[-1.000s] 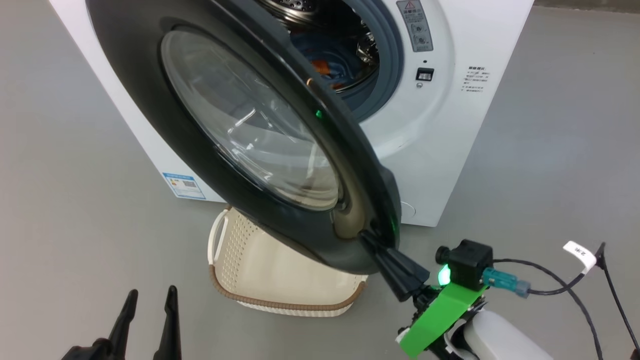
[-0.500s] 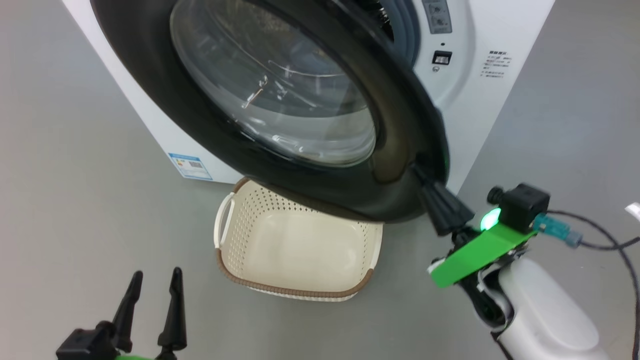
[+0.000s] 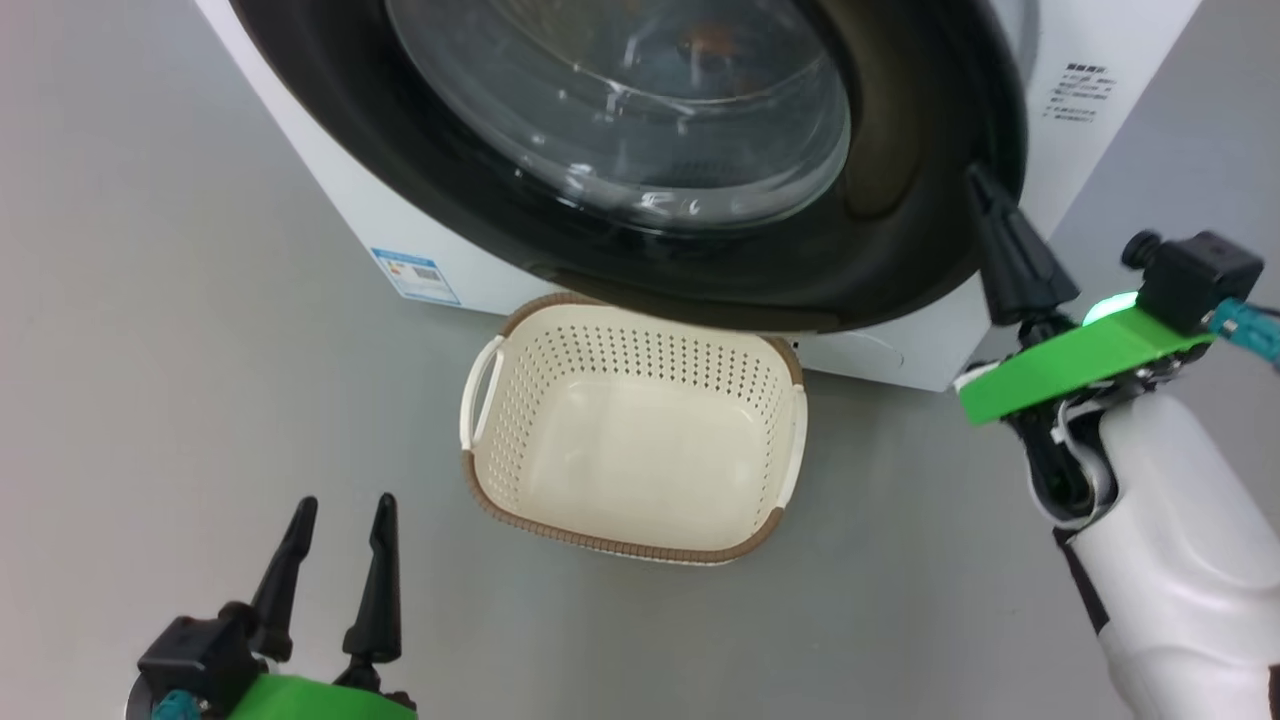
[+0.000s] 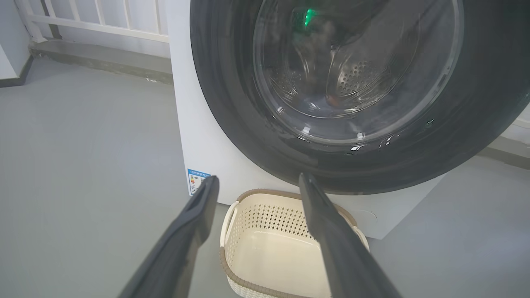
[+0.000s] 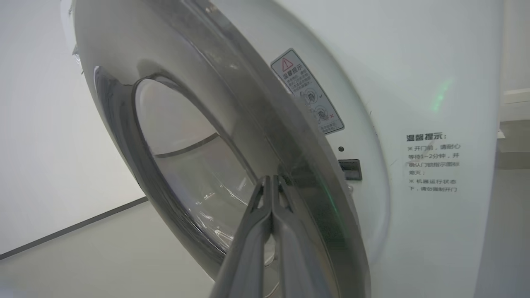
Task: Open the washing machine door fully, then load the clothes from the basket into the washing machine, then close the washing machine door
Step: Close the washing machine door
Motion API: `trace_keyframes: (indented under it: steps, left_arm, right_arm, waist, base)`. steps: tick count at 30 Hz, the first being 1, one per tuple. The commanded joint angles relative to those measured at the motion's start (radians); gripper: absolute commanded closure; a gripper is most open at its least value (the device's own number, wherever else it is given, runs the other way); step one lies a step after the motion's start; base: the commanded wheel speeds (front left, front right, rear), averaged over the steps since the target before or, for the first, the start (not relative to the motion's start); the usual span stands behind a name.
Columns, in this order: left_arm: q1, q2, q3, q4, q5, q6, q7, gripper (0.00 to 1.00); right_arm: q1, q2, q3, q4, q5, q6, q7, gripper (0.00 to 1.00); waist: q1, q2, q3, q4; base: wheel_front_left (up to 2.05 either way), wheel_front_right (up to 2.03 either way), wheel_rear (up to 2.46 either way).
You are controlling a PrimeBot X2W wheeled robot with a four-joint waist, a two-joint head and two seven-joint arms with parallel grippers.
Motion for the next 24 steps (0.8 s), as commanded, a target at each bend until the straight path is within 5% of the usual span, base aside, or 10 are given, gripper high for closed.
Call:
trace_keyframes:
  steps: [1,24]
  left_arm:
    - [-0.037,0.007,0.029,-0.029,-0.008,-0.002,-0.006,0.00]
    - [-0.096,0.007,-0.001,-0.022,0.003,-0.002,-0.006,0.00]
  right_arm:
    - [-0.039,0.004,-0.003,-0.013,-0.011,0.001,-0.005,1.00]
    - [-0.206,0.047,-0.207,0.032,-0.071,0.001,-0.005,1.00]
  waist:
    - [-0.0001,0.0000,0.023,0.015]
    - [-0.0001,0.0000,0.096,0.058]
  base:
    - [0.00,0.00,0.00]
    - [0.00,0.00,0.00]
